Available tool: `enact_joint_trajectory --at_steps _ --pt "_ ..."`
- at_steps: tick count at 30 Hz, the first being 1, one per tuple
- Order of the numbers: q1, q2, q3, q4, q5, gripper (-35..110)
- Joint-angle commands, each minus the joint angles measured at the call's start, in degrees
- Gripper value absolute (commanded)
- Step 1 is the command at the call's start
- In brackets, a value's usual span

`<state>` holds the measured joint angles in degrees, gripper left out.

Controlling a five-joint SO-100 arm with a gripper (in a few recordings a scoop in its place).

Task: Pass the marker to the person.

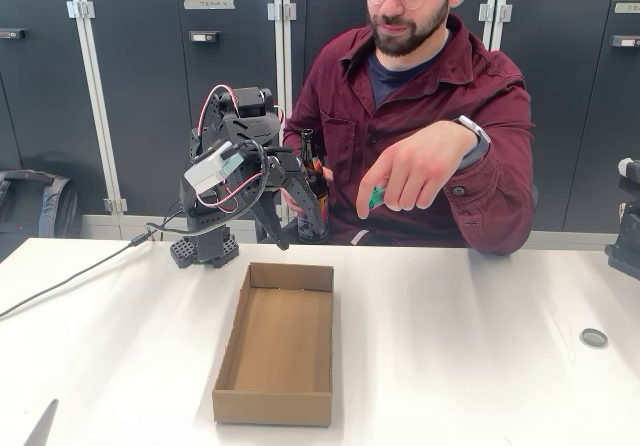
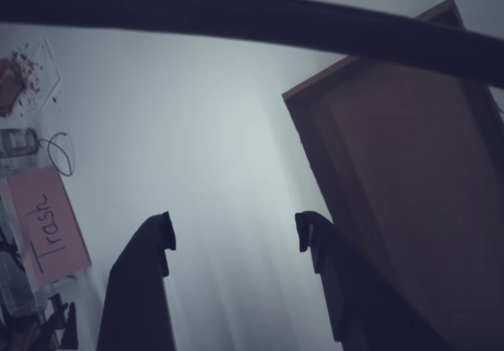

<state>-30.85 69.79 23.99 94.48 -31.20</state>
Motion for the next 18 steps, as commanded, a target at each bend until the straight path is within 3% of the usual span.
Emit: enact_joint_trajectory --at_steps 1,18 --pt "-0.1 4.7 -0.1 -0.9 -0.5 35" --pt "0.0 5.4 2.0 -2.2 -0.5 35"
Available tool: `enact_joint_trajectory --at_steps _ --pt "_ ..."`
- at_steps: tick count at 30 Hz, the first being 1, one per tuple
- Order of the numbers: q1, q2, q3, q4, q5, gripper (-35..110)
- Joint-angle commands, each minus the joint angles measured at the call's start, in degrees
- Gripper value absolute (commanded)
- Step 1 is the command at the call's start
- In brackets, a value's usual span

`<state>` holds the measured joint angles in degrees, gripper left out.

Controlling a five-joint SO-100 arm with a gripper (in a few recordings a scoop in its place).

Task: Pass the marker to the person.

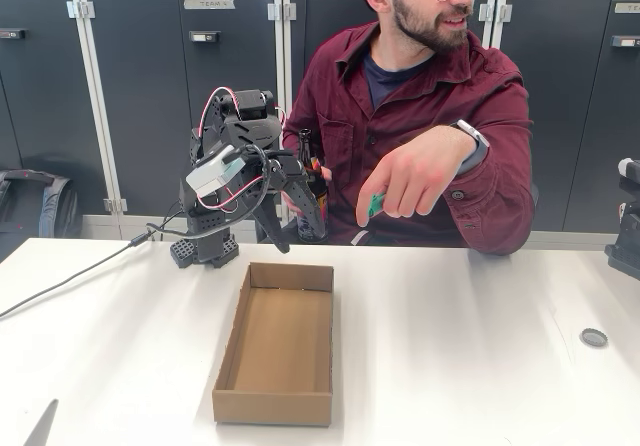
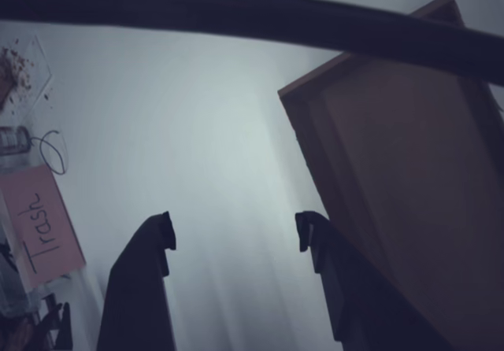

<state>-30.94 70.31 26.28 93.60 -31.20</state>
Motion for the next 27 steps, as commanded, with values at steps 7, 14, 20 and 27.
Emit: enact_joint_trajectory --at_steps 7,14,20,27 --pt "0.3 4.9 0.8 -2.0 0.4 35" --pt "0.4 4.9 0.8 -1.8 0.4 35" --pt "0.4 4.9 1.0 -1.9 0.1 35" --pt "0.7 4.9 1.1 -2.2 -0.1 35"
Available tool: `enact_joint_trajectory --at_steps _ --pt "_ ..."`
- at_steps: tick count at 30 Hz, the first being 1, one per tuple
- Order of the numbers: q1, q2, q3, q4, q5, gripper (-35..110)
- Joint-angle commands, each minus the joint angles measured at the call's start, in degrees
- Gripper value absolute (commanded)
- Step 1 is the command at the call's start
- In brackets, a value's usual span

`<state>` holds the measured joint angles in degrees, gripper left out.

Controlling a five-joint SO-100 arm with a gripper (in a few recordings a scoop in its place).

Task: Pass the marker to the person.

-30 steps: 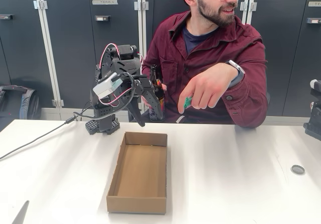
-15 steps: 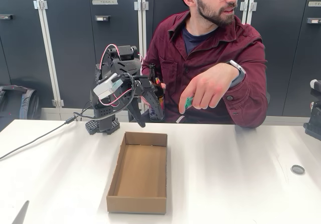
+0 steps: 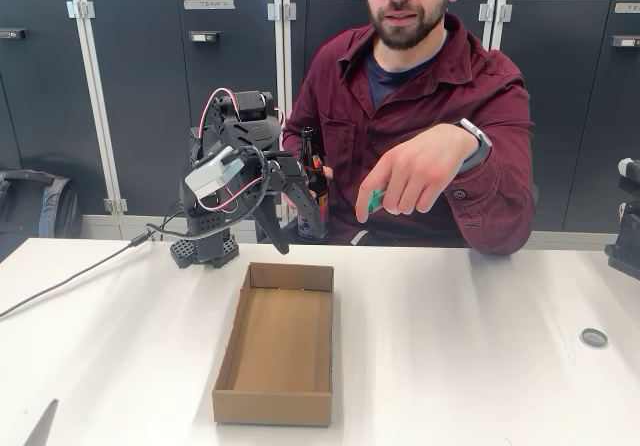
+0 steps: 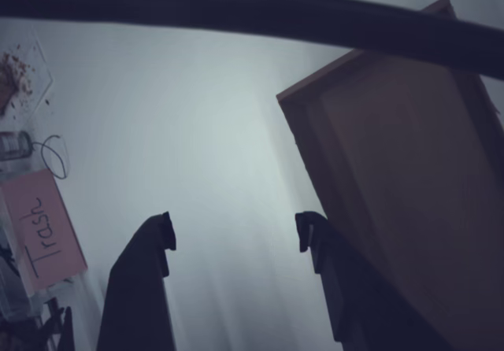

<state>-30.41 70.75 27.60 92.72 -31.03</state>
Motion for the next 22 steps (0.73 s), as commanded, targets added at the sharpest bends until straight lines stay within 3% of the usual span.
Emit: enact_joint_trajectory --at_steps 1,22 --pt "0.3 4.5 -0.2 -1.5 -0.3 35" --pt "1.1 5.5 1.5 -2.5 0.2 36"
